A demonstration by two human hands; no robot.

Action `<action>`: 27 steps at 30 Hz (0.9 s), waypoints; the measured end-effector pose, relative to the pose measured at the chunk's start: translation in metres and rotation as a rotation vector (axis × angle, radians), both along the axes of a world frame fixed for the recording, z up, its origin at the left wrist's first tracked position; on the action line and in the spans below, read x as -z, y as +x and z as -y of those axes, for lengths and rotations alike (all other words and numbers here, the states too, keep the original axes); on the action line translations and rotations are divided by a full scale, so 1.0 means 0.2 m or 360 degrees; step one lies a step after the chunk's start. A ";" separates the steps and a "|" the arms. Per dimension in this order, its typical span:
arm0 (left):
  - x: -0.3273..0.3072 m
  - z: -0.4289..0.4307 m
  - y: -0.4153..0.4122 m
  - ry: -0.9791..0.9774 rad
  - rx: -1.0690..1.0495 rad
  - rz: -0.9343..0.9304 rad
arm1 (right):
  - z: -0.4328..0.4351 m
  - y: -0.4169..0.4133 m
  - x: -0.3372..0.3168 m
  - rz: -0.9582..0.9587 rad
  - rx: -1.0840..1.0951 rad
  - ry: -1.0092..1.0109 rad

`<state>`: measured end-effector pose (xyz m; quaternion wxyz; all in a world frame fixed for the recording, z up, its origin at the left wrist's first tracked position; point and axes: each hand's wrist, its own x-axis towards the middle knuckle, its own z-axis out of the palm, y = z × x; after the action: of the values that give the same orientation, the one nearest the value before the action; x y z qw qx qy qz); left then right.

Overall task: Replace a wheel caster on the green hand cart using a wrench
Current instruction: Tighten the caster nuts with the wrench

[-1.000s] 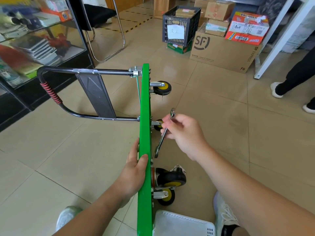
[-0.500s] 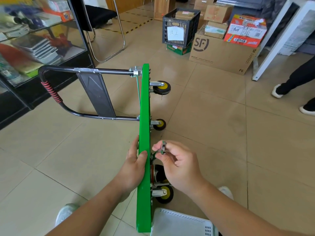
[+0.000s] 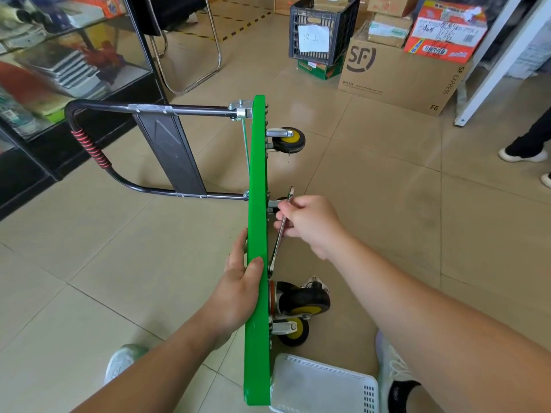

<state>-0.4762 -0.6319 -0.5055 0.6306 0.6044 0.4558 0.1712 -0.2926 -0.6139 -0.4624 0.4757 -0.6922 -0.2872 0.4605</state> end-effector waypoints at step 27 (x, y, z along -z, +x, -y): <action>-0.02 0.01 0.02 0.0052 -0.0082 -0.0006 | 0.37 -0.18 0.02 0.0809 -0.0117 0.1213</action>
<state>-0.4730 -0.6331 -0.5022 0.6152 0.6030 0.4696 0.1935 -0.3277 -0.6878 -0.4660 0.5943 -0.5482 -0.5680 0.1541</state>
